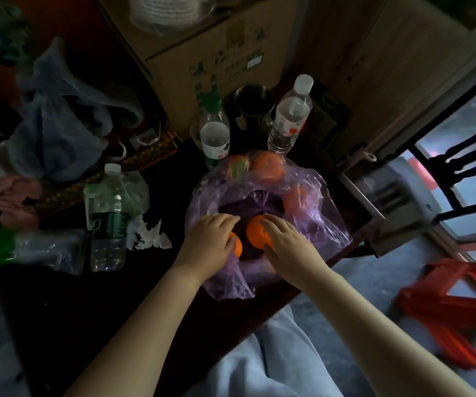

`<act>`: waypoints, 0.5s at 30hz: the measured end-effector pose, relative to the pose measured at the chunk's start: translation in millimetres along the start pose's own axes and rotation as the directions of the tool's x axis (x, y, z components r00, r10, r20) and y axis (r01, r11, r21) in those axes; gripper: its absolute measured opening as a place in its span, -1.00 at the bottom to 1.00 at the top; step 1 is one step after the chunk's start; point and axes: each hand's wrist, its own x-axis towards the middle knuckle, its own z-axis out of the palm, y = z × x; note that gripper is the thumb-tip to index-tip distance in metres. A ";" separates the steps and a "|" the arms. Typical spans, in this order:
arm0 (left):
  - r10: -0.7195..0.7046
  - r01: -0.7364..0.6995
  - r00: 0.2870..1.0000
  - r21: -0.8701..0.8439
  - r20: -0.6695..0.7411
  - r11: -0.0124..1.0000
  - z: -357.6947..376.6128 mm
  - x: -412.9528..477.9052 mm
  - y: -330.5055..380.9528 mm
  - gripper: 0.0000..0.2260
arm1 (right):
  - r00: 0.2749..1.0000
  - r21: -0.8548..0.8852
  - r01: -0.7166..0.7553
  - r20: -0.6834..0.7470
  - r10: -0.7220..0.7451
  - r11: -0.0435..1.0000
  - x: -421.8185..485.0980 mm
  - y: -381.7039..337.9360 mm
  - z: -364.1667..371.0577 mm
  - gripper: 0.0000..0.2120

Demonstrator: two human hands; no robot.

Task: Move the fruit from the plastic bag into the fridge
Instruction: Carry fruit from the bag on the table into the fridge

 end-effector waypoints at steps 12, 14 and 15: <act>-0.194 0.196 0.979 0.026 -0.058 0.980 -9.7 -7.2 -42.4 -0.59 | 0.954 -0.135 0.263 0.182 -0.237 0.955 85.4 -21.2 7.6 -0.48; -0.222 0.224 0.973 0.032 -0.064 0.974 -9.6 -8.5 -48.7 -0.58 | 0.945 -0.151 0.281 0.214 -0.246 0.948 96.2 -24.0 10.0 -0.48; -0.235 0.237 0.970 0.035 -0.060 0.971 -9.3 -8.8 -52.1 -0.57 | 0.941 -0.163 0.290 0.230 -0.249 0.943 101.2 -25.0 11.1 -0.48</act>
